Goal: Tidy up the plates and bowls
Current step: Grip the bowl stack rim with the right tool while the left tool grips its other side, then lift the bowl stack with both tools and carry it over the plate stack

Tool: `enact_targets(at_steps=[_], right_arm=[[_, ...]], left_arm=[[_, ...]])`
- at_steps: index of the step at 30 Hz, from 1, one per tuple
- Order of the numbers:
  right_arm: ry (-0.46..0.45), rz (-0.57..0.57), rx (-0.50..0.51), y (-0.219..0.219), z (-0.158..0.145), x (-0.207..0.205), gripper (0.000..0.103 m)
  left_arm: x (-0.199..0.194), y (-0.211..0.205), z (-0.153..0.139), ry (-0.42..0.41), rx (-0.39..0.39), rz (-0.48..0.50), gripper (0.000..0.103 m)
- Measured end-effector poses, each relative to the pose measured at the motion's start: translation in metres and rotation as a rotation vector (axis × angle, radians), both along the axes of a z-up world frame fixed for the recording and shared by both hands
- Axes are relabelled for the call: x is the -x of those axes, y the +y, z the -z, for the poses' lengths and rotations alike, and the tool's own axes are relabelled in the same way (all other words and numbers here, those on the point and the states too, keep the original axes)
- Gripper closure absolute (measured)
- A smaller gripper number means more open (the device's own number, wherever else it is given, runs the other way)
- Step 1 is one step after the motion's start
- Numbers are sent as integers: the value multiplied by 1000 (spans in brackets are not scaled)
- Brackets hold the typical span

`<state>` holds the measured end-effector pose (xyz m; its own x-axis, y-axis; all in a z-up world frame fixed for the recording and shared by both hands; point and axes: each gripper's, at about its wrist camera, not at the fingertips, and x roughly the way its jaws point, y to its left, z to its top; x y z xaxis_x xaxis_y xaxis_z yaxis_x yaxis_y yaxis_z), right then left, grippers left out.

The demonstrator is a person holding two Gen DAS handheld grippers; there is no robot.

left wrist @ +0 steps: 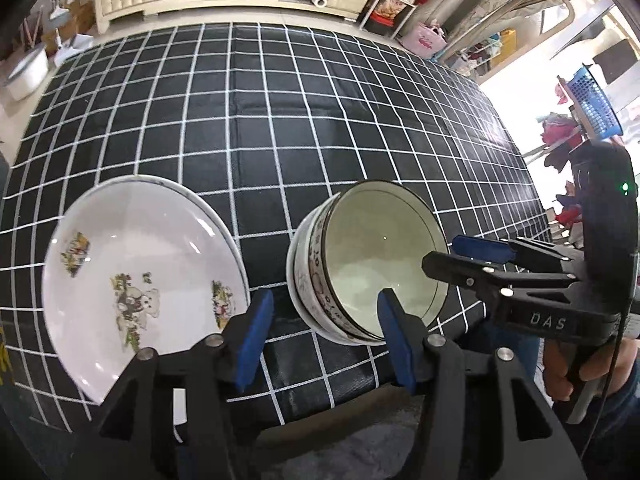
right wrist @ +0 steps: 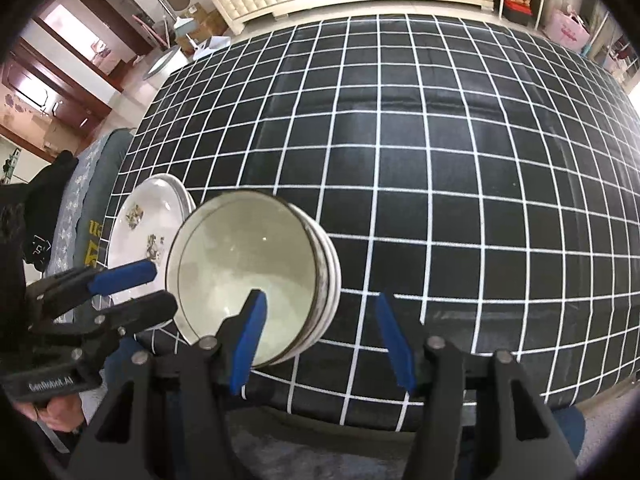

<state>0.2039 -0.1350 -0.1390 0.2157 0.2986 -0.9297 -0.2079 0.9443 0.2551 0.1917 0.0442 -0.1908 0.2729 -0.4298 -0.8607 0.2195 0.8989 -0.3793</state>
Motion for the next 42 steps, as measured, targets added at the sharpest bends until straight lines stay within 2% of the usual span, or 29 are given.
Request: enact_targets(at_steps=[3,6,10,14,22,26,28,31,34,42], right_arm=[[-37,0,30,0,3,4,31],[-32,-1,32,-2,7,5,30],[-15,25,7,-5,15,0,28],[6,28,6,-5,24,-5,26],[39,51,-8,-14,35,-6,16],[53,61,-2,-21,38,-6,16],[65,79,-11,-28,41,-6,15],[77,90,-32,-36,43,-4,15],[89,91,-60,-42,44,-3,15],[148,117,-178,-68,53,1,15]], left_arm=[[0,-6,7,-24,-10,69,51],[-2,-12,15,-54,-36,124,51],[-12,-19,22,-38,-3,181,51],[-25,-27,32,-24,-40,223,51],[-37,-22,40,14,-46,279,51],[-36,-27,46,46,-64,278,50],[-38,-29,51,67,-55,275,37],[-36,-35,55,73,-70,298,31],[-39,-45,60,80,-106,307,29],[-43,-57,60,105,-88,287,31]])
